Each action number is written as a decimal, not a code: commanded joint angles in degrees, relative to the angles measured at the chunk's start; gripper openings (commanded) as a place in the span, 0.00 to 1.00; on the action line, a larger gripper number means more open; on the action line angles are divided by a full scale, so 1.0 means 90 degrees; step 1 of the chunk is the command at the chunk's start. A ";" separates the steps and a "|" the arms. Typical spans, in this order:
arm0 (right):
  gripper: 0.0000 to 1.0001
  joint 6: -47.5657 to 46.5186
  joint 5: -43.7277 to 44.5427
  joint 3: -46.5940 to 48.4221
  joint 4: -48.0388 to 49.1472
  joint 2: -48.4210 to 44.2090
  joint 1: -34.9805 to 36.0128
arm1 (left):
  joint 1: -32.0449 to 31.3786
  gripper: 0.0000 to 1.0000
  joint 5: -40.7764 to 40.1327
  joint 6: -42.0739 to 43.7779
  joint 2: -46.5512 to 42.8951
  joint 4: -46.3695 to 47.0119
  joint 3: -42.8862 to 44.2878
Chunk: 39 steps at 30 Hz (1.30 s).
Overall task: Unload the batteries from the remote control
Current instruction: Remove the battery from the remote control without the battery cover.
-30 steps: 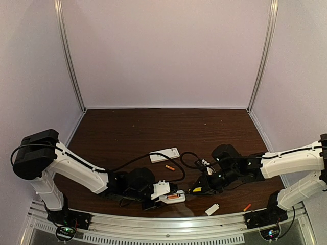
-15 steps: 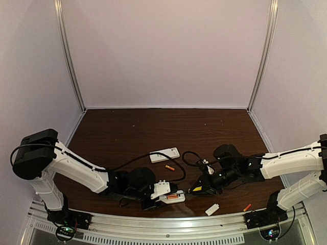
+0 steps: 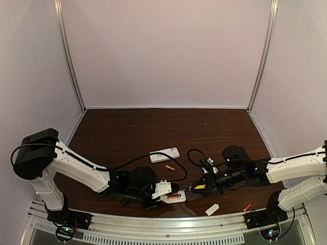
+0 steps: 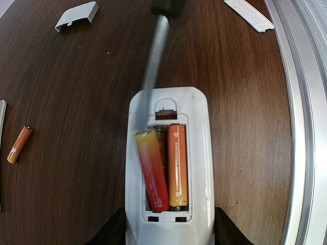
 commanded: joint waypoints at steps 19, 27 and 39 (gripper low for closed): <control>0.00 -0.1763 -0.1035 0.0440 -0.0540 -0.0694 -0.0258 | -0.0153 0.00 0.0157 0.0341 0.0535 0.1085 0.0650; 0.00 -0.2076 -0.0678 0.0634 -0.1329 -0.0776 -0.0280 | -0.0152 0.00 0.0034 0.0299 0.0309 0.1018 0.0505; 0.00 -0.2570 -0.0155 0.1193 -0.2501 -0.0812 -0.0279 | -0.0146 0.00 -0.0060 0.0389 -0.0042 0.0825 0.0442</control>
